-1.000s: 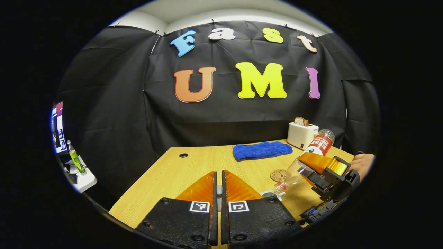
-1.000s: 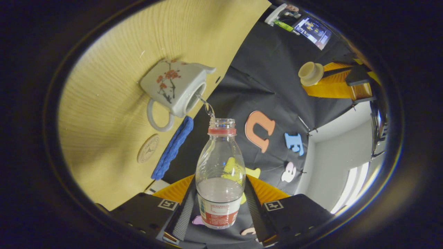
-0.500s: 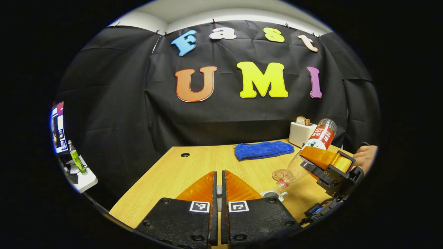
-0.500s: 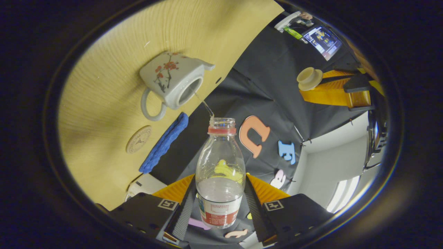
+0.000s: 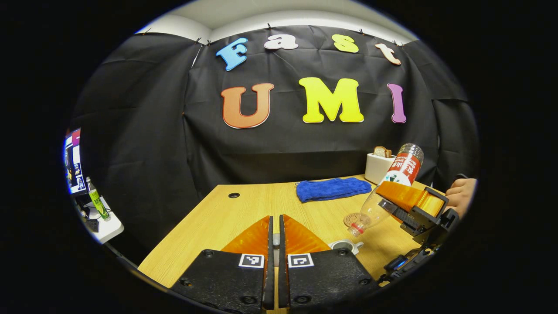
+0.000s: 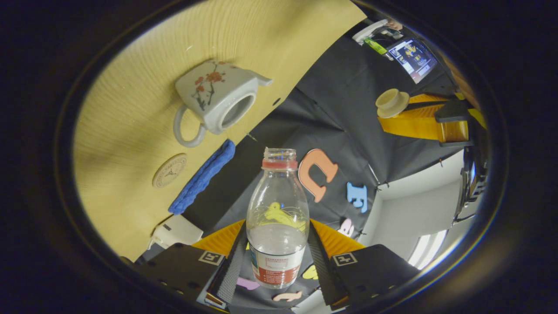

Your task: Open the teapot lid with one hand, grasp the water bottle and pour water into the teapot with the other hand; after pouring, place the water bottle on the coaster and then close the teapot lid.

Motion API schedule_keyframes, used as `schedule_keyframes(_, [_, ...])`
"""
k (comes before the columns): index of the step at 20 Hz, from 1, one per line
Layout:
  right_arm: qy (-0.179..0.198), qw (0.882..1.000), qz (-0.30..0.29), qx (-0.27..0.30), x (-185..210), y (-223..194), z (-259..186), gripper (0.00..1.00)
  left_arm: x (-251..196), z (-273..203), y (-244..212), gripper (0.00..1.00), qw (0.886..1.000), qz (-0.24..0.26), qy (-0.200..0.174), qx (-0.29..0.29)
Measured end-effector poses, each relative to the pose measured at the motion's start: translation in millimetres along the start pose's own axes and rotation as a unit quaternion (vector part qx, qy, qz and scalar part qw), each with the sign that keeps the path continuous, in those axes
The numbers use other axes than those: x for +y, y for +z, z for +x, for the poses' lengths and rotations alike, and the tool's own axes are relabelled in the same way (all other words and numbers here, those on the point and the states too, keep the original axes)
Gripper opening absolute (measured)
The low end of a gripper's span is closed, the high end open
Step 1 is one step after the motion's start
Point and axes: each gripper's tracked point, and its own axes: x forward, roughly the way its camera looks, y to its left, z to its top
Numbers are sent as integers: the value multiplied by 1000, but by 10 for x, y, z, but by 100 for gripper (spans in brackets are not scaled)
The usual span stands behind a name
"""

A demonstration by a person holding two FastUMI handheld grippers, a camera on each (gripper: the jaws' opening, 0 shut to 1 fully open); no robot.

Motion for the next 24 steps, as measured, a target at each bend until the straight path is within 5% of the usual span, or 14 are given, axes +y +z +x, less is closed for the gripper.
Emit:
schedule_keyframes(6, [-17, 1000, 19, 1, 10, 14, 8, 75, -16, 23, -18, 6, 1000, 2, -1, 1])
schedule_keyframes(9, [-13, 995, 94, 8, 144, -54, -7, 77, -7, 43, -5, 6, 1000, -1, 0, -2])
schedule_keyframes(15, [8, 957, 288, 37, 482, -332, -74, 77, -223, 143, -45, 6, 1000, 9, -7, 0])
schedule_keyframes(19, [28, 892, 445, 68, 817, -582, -124, 75, -351, 214, -57, 6, 1000, 14, -10, -3])
schedule_keyframes(24, [81, 755, 641, 112, 1290, -767, 16, 75, -585, 314, -134, 6, 1000, 4, -21, -2])
